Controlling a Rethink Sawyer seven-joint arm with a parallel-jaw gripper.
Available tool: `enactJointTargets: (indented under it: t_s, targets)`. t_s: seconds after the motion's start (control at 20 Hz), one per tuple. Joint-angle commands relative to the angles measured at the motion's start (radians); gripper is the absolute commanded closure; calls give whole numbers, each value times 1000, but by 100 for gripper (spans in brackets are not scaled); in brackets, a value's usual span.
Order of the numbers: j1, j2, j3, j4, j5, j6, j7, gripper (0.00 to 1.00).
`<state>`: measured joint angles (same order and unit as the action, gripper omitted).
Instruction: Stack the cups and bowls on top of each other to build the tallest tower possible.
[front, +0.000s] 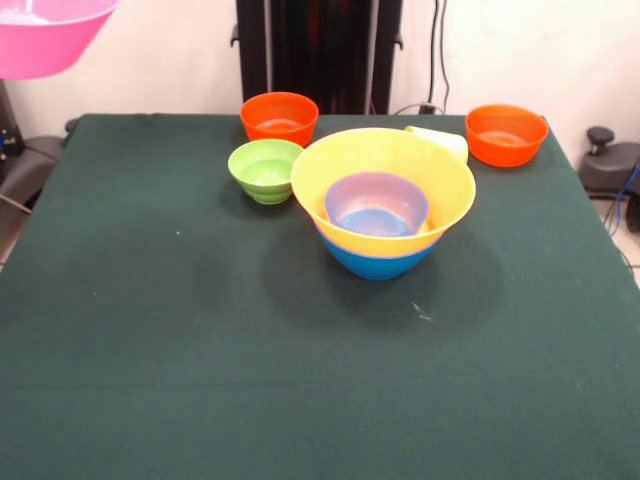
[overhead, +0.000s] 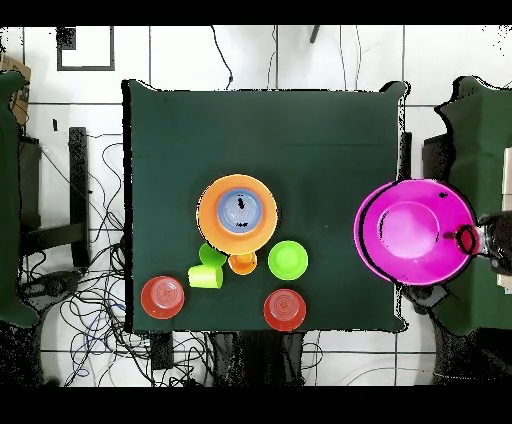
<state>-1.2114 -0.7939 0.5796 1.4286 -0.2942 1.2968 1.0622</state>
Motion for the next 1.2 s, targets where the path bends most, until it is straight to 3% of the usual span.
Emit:
enactJointTargets:
  t_s: [0.05, 0.55, 1.2]
  targets:
    - [53, -50, -53, 234, 6, -112, 110, 100]
    - [111, -86, -97, 326, 46, -232, 198, 100]
    - [195, -121, -133, 381, 111, -294, 288, 100]
